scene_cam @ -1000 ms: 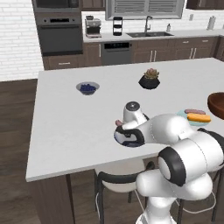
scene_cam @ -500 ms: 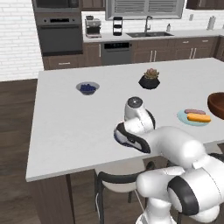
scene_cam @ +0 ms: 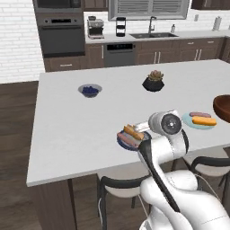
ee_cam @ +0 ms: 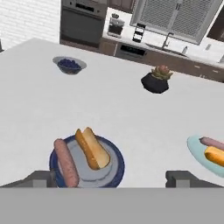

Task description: Place one bun and one sausage from the bowl on each plate.

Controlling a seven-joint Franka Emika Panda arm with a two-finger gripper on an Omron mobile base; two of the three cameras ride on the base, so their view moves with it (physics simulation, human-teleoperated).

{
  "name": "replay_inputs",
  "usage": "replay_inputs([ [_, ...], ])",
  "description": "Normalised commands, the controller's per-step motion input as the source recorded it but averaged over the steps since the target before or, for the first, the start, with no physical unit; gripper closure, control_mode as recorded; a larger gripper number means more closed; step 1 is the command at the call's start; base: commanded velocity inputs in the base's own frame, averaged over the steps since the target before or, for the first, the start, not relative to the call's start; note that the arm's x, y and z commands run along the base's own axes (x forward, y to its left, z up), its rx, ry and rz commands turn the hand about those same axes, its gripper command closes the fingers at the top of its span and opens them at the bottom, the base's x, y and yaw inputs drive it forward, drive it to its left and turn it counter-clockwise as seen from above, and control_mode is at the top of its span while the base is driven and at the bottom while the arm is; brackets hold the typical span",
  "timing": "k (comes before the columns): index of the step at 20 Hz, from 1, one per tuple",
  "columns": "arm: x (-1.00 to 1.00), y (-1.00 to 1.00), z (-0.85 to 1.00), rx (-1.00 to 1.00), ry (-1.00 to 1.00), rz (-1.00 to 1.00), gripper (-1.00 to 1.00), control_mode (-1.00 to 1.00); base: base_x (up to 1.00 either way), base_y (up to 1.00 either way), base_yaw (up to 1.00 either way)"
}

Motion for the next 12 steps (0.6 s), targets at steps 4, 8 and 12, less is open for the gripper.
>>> replay_inputs([
  [4, -1.0, -1.0, 1.0, 0.29, -0.52, -0.01, -1.0, -1.0, 0.0, 0.0, 0.0],
  [8, -0.57, -0.57, 0.33, 0.21, -0.26, -0.03, -1.0, -1.0, 0.0, 0.0, 0.0],
  [12, -0.17, 0.0, 0.0, 0.0, -0.1, 0.0, -1.0, -1.0, 0.0, 0.0, 0.0],
])
